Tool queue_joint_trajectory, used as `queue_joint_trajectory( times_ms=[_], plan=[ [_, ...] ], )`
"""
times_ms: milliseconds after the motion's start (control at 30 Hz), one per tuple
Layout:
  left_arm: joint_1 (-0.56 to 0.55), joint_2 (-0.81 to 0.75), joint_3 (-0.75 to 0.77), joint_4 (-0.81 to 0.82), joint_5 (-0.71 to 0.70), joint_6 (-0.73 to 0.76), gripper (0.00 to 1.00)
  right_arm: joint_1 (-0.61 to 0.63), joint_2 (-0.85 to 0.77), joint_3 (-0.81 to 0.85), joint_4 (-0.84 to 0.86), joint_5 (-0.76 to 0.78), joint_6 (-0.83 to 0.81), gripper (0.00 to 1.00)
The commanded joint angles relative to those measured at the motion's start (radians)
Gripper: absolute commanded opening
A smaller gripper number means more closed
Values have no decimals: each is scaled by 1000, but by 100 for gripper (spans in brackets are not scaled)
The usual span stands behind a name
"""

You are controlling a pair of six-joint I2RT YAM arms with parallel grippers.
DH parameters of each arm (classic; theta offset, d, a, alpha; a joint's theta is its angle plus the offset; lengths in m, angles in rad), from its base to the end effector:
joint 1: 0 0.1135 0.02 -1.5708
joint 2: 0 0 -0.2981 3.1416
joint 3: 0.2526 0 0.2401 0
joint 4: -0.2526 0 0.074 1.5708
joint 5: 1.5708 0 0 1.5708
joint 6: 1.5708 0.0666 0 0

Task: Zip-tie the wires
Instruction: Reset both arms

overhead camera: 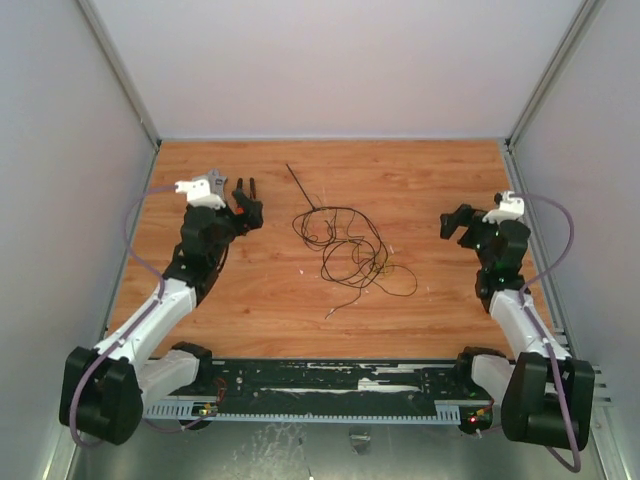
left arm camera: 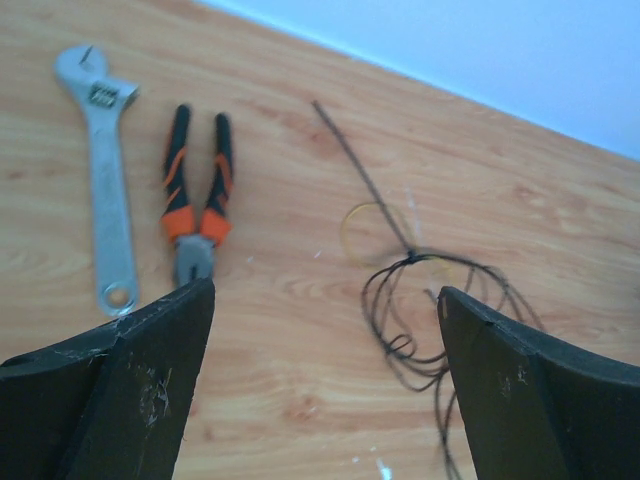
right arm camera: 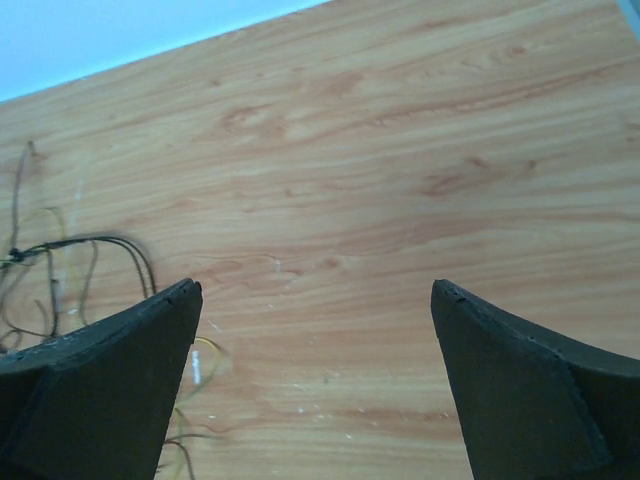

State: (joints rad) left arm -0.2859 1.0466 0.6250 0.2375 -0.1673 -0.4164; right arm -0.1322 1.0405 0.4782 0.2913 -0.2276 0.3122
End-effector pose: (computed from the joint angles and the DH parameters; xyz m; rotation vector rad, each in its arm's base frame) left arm 0.2380 -0.0584 0.3056 -0.2374 1.7505 -0.3650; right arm 0.2317 -0.0156 0.2603 0.2497 1.8308 0.3353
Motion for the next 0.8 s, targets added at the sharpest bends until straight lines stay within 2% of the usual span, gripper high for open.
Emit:
queue_joint_trajectory(
  times_ms=[0, 167, 300, 400, 600, 767],
  plan=[
    [23, -119, -151, 214, -106, -23, 98, -10, -25, -117, 270, 132, -56, 99],
    [23, -228, -334, 403, -309, 30, 98, -3, 39, -223, 509, 156, -82, 99],
    [24, -261, -396, 414, -496, 86, 98, 29, 99, -277, 670, 162, -152, 99],
    [24, -260, -422, 412, -567, 134, 98, 71, 109, -306, 765, 202, -226, 99],
    [24, -272, -458, 396, -670, 197, 98, 88, 96, -318, 770, 244, -233, 99],
    [24, -288, -484, 361, -691, 196, 98, 88, 123, -303, 664, 294, -234, 99]
  ],
)
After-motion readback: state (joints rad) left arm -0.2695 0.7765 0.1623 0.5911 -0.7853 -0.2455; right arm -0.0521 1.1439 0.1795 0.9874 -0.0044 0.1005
